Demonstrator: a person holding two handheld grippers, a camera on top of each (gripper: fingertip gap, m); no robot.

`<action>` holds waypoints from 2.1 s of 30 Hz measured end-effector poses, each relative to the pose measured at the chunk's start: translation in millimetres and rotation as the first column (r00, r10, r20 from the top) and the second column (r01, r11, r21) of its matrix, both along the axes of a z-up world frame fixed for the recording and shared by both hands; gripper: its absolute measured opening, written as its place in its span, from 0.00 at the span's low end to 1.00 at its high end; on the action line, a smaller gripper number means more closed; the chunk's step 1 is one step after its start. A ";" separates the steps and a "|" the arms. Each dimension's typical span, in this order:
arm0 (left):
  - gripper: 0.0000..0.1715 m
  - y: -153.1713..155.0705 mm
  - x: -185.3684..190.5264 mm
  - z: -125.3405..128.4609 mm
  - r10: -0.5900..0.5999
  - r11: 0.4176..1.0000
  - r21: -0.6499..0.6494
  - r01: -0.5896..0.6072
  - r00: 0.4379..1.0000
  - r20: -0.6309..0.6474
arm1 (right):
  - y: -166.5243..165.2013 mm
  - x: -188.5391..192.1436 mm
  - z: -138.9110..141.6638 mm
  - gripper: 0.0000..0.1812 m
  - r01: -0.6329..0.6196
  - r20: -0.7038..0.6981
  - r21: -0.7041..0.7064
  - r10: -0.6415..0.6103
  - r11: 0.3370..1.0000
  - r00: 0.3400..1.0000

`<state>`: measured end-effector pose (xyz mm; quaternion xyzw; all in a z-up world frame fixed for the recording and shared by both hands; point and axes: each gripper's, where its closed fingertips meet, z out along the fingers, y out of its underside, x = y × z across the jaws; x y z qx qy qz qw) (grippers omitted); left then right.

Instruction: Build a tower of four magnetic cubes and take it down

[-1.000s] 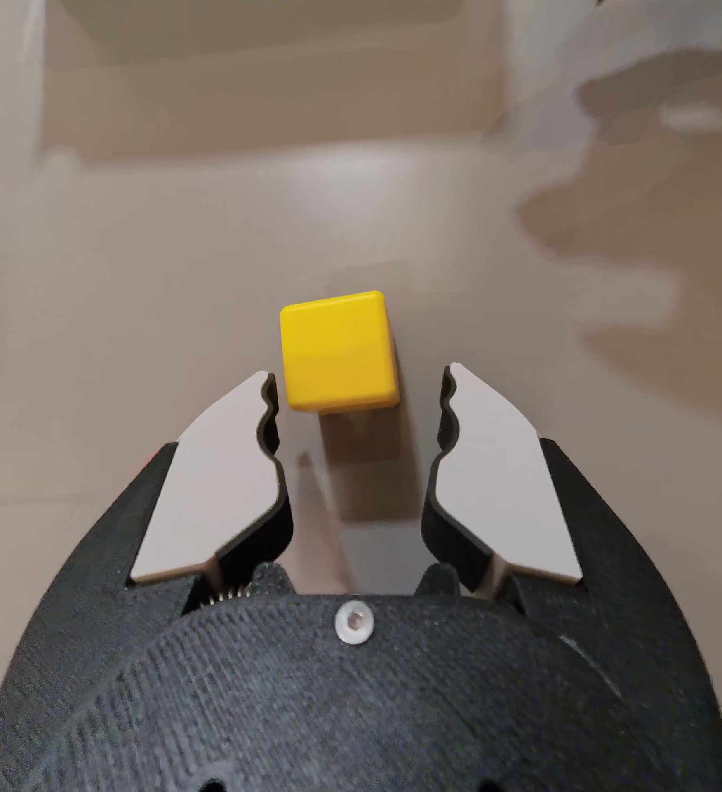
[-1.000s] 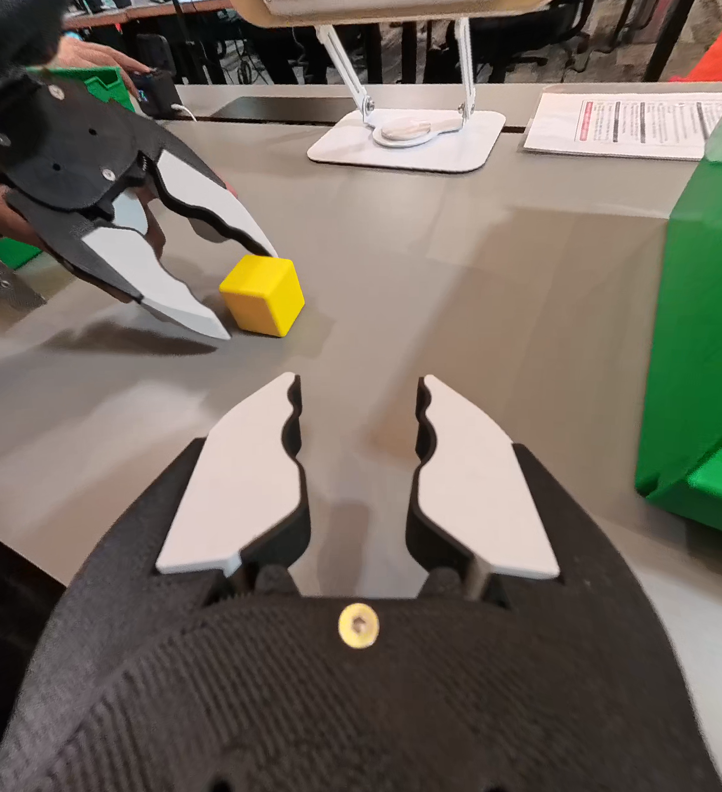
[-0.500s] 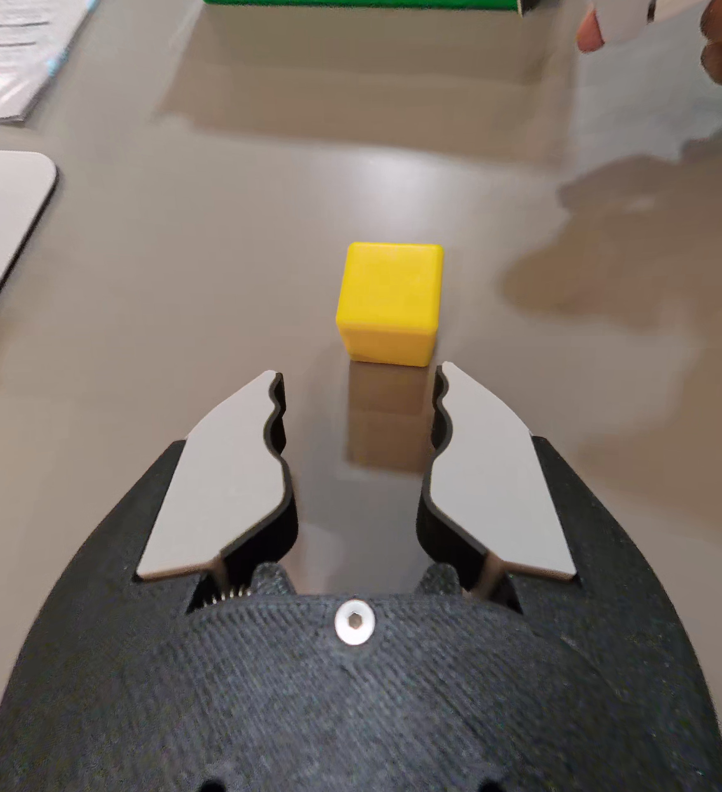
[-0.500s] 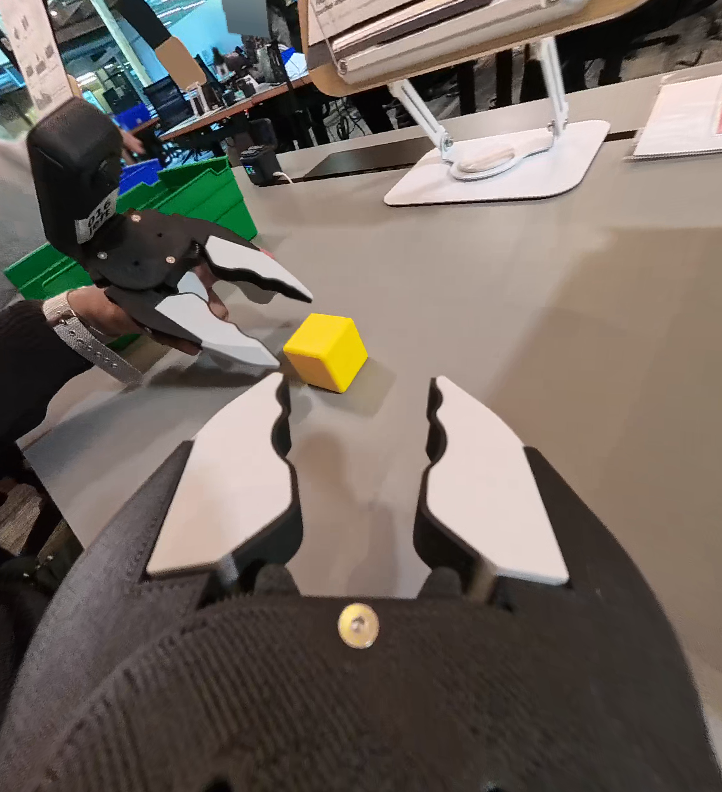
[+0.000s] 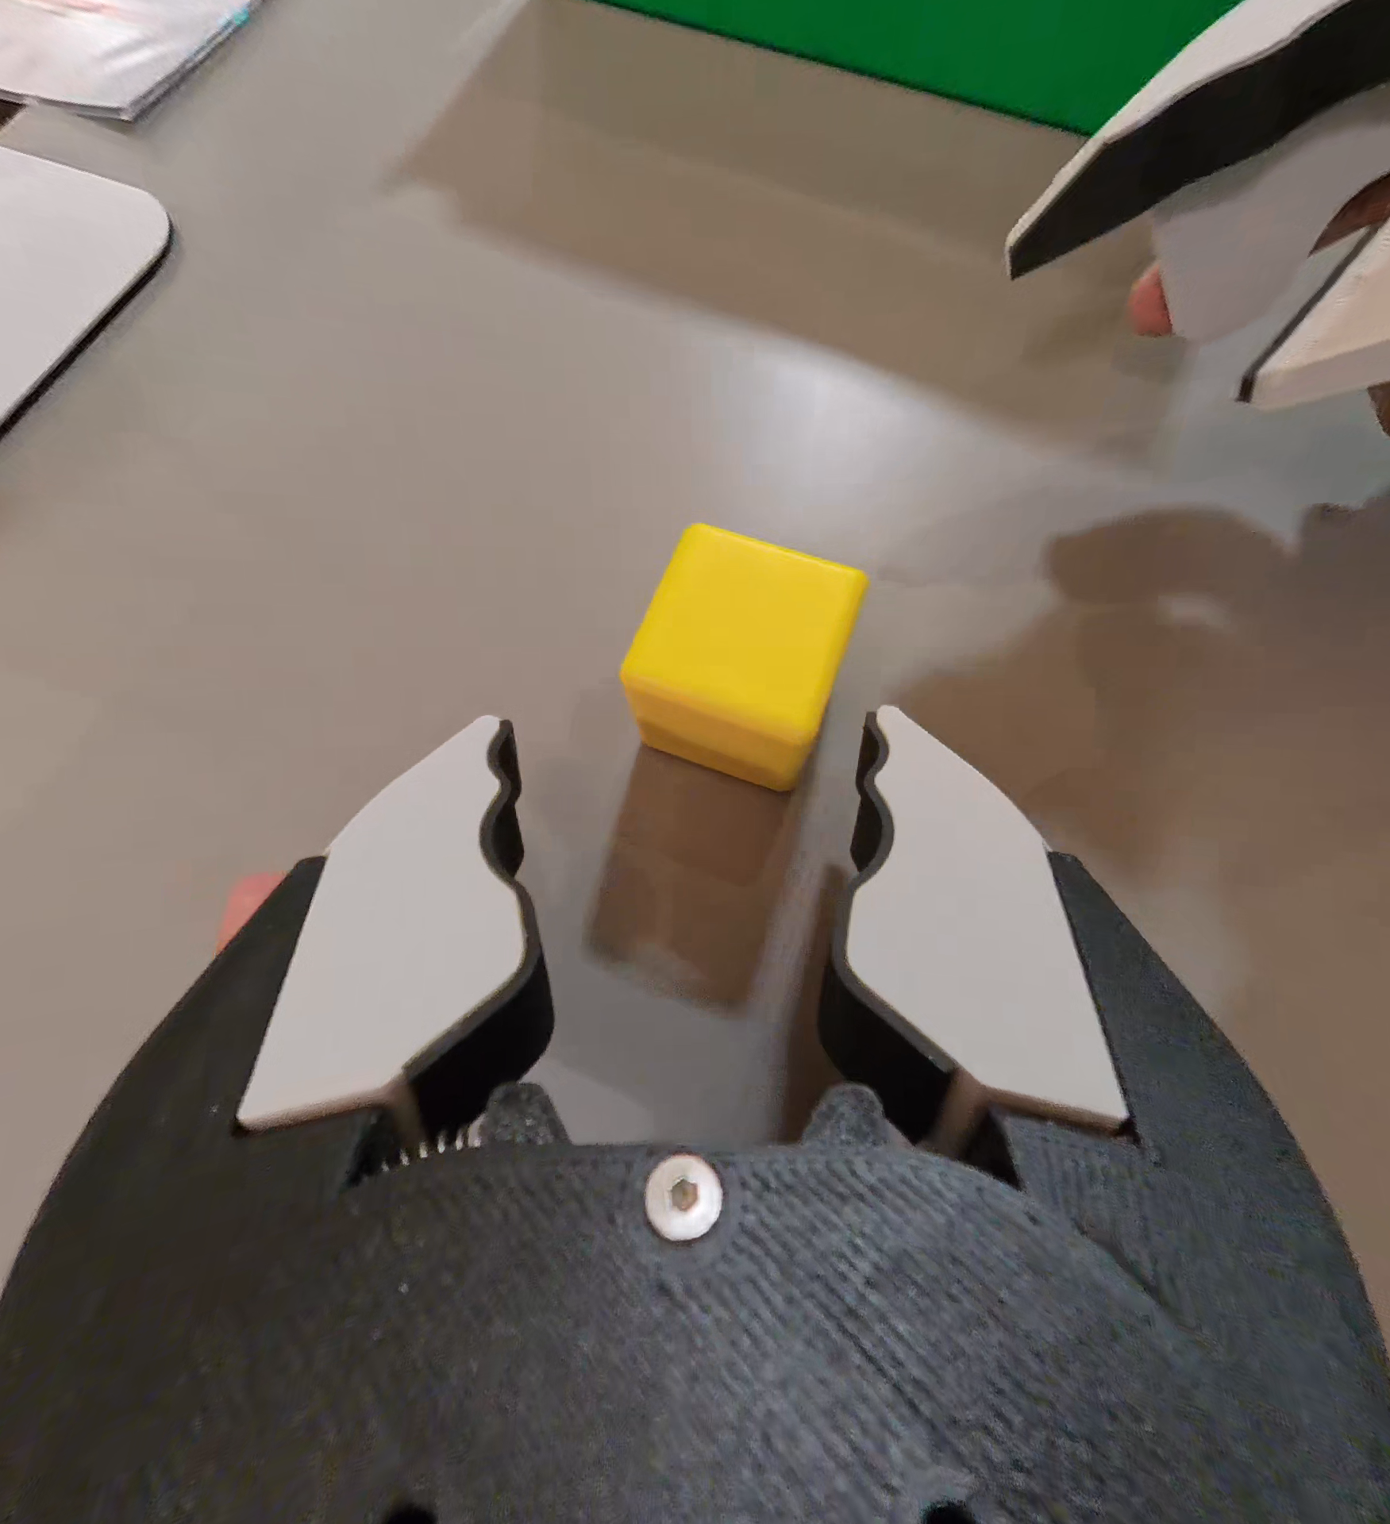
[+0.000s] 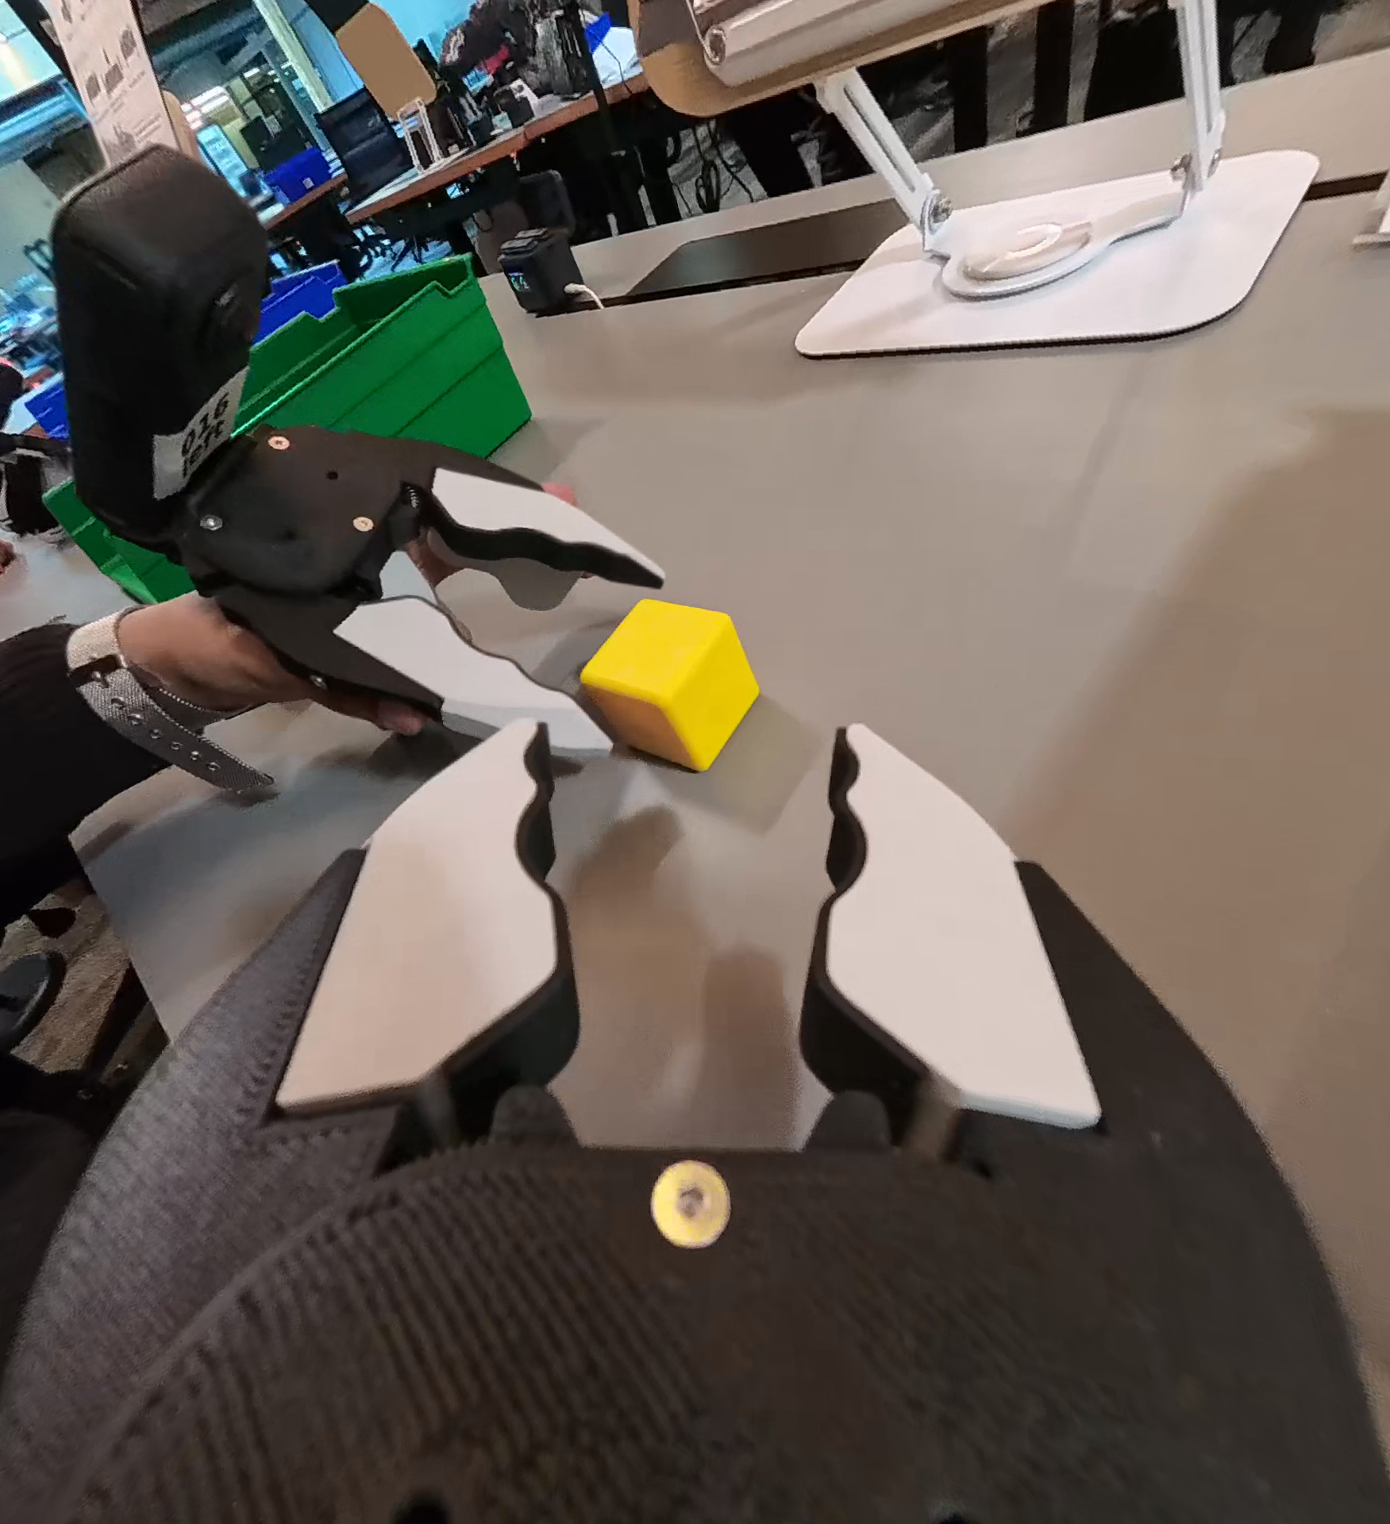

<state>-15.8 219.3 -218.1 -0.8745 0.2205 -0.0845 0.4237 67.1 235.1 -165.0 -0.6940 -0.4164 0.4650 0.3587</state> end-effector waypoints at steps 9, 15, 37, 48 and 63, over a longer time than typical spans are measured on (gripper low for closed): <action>0.46 -2.0 -12.0 -0.5 0.046 0.999 -0.001 -0.046 0.999 -0.007 | -1.9 2.3 1.4 0.36 -0.005 0.000 -0.004 0.005 1.000 1.000; 0.47 -6.4 -16.7 -4.3 0.040 0.999 -0.017 -0.041 0.999 -0.036 | -3.0 2.7 2.9 0.36 -0.007 -0.004 -0.003 0.007 1.000 1.000; 0.48 -17.5 -77.7 100.8 0.195 0.963 0.134 -0.233 0.949 0.249 | -14.2 -1.1 -7.9 0.36 -0.058 0.110 0.147 0.042 0.987 0.993; 0.46 -147.3 -321.8 129.2 0.794 0.592 0.057 -0.804 0.594 0.128 | -9.7 0.4 -7.9 0.36 -0.047 0.100 0.120 0.035 0.992 0.994; 0.38 -146.1 -309.7 15.4 0.759 0.648 -0.075 -0.758 0.651 -0.004 | -1.9 -16.9 -7.0 0.35 -0.060 0.093 0.117 0.050 0.991 0.994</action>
